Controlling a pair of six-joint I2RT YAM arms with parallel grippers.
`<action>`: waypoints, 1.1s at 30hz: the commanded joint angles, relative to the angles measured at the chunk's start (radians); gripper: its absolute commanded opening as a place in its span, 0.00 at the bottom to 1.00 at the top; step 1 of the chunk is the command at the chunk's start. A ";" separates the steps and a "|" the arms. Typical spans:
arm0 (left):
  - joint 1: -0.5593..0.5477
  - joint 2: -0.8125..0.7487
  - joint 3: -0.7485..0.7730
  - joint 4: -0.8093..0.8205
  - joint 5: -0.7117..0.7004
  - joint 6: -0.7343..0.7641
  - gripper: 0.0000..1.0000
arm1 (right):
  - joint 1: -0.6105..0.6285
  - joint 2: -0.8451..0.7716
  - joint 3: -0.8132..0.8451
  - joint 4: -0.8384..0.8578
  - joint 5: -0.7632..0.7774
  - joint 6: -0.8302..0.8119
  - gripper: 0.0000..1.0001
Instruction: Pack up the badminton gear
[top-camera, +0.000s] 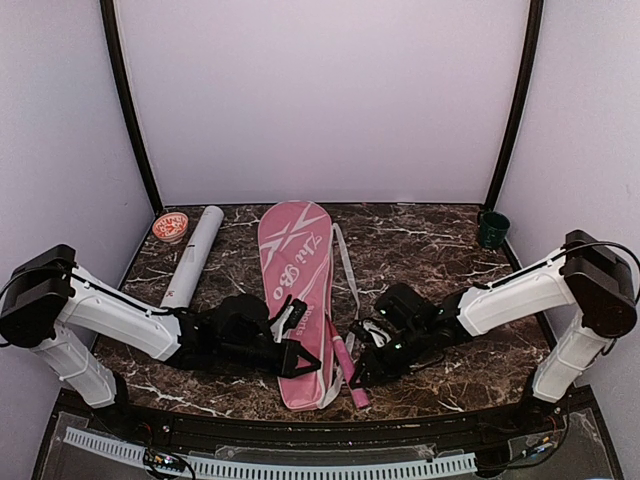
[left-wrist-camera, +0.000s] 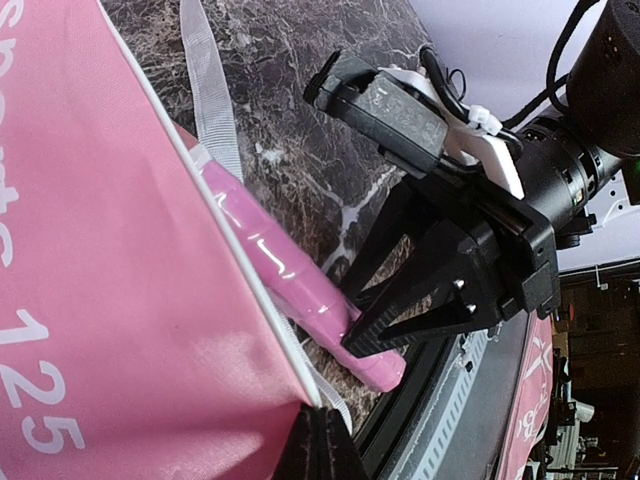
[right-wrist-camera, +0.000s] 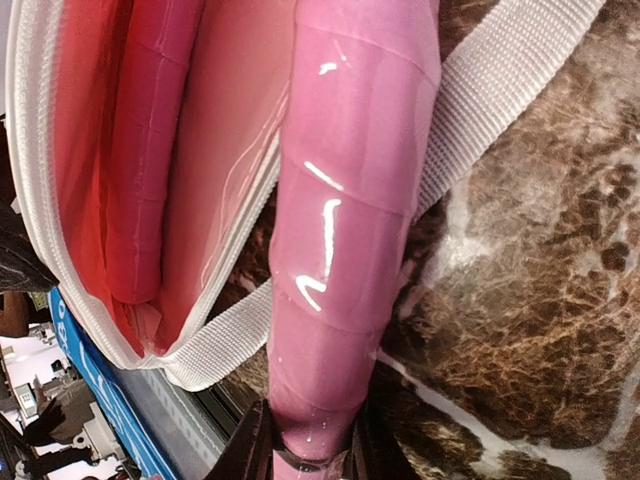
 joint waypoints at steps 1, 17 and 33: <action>-0.003 0.000 0.022 0.021 0.034 0.009 0.00 | -0.008 -0.031 0.047 0.064 0.038 0.021 0.00; -0.017 0.020 0.055 0.040 0.092 0.032 0.00 | -0.021 0.100 0.106 0.325 0.022 0.134 0.00; -0.027 0.009 0.026 0.131 0.134 0.009 0.00 | -0.026 0.033 0.128 0.416 0.058 0.199 0.00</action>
